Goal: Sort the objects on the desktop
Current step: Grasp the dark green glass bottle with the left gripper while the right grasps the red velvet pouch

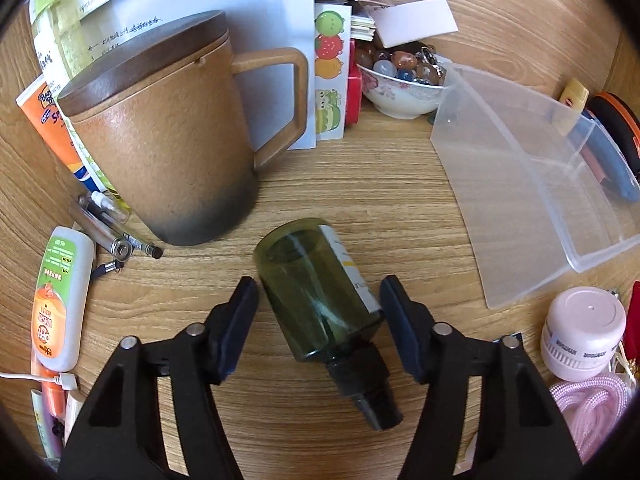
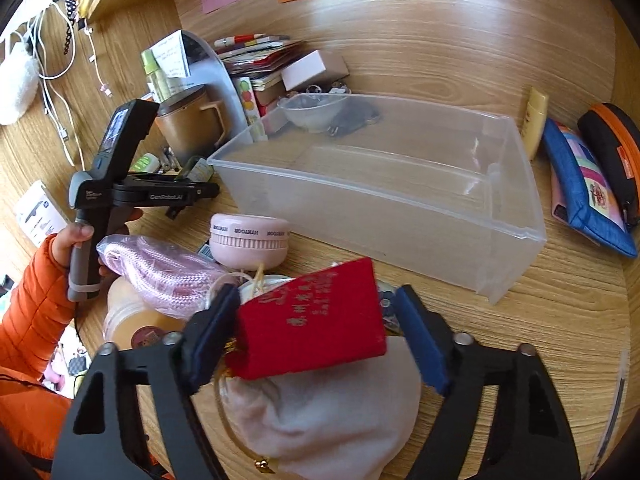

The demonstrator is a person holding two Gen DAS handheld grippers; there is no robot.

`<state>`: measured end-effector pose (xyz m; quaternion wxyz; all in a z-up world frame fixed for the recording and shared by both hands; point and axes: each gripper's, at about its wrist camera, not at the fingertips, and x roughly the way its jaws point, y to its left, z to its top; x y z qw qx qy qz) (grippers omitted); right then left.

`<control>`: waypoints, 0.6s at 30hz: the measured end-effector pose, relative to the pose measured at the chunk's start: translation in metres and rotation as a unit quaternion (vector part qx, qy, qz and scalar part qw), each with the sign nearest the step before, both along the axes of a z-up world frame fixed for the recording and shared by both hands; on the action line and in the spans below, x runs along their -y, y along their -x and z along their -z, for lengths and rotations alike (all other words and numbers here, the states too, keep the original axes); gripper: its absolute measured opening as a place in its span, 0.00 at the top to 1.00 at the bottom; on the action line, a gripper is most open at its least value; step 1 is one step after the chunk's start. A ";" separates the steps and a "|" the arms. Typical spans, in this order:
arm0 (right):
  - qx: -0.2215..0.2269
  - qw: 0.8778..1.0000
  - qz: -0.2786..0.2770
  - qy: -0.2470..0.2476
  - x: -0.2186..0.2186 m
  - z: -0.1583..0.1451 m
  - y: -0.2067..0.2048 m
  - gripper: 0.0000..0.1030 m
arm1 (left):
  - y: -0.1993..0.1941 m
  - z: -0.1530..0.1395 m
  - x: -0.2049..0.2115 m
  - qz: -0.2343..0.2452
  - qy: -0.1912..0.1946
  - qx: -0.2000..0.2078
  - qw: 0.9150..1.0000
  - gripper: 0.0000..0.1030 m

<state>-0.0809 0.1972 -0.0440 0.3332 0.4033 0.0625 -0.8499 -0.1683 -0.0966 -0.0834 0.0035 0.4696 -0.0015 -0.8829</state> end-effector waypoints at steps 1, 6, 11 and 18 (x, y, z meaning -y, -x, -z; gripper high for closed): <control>0.002 1.000 -0.004 0.002 0.000 0.000 -0.001 0.39 | 0.000 0.000 0.000 0.000 0.002 -0.001 1.000 0.46; -0.001 1.000 -0.015 0.009 0.002 -0.002 -0.006 0.59 | -0.002 0.000 0.003 -0.014 0.022 -0.011 1.000 0.56; -0.004 1.000 -0.022 0.018 0.001 -0.004 -0.010 0.77 | -0.005 0.001 0.006 -0.015 0.026 -0.016 0.999 0.60; -0.043 0.999 -0.016 0.020 -0.005 -0.017 -0.017 0.82 | -0.009 0.004 0.013 -0.024 0.026 -0.025 0.999 0.60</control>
